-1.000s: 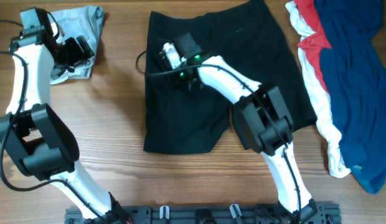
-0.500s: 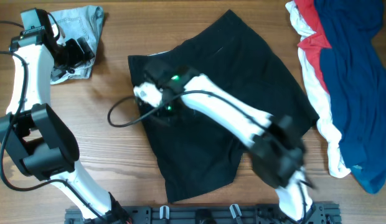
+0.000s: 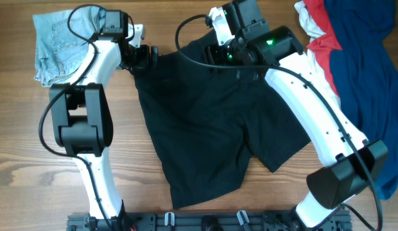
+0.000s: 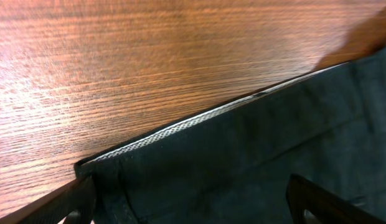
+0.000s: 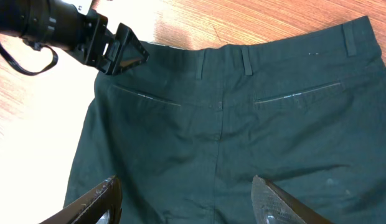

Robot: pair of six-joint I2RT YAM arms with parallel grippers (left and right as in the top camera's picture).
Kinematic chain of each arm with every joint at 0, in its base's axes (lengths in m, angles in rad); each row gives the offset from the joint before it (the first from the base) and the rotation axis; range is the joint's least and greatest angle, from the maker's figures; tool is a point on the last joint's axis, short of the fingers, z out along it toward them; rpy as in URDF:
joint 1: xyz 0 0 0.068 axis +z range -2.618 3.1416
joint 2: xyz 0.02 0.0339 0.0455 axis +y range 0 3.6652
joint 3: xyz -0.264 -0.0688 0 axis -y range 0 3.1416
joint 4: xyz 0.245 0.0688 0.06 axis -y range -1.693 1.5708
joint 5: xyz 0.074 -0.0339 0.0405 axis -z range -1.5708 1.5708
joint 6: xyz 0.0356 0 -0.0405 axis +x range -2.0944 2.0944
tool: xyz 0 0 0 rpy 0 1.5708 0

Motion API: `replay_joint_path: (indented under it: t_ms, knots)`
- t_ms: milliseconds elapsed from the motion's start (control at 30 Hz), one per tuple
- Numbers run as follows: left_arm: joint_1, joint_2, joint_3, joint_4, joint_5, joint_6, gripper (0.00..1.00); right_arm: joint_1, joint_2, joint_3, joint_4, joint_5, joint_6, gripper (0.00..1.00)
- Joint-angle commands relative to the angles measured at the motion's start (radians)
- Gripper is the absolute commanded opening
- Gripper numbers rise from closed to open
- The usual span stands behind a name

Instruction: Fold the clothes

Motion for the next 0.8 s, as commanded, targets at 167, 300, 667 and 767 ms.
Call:
replay_joint_path:
  t_ms: [167,300,667,767]
  knots:
    - [0.005,0.050,0.014,-0.036,-0.110,0.011,0.92,-0.002,0.029,-0.031,0.035,0.014,-0.004,0.68]
    - [0.005,0.077,0.014,-0.066,-0.119,0.011,0.59,-0.002,0.030,-0.031,0.045,0.014,-0.003,0.68]
    - [0.219,0.080,0.014,-0.358,-0.195,-0.318,0.05,-0.002,0.032,-0.031,0.058,0.014,-0.004,0.68]
    - [0.302,0.080,0.014,-0.456,-0.194,-0.317,0.19,-0.002,0.043,-0.031,0.079,0.015,0.005,0.68]
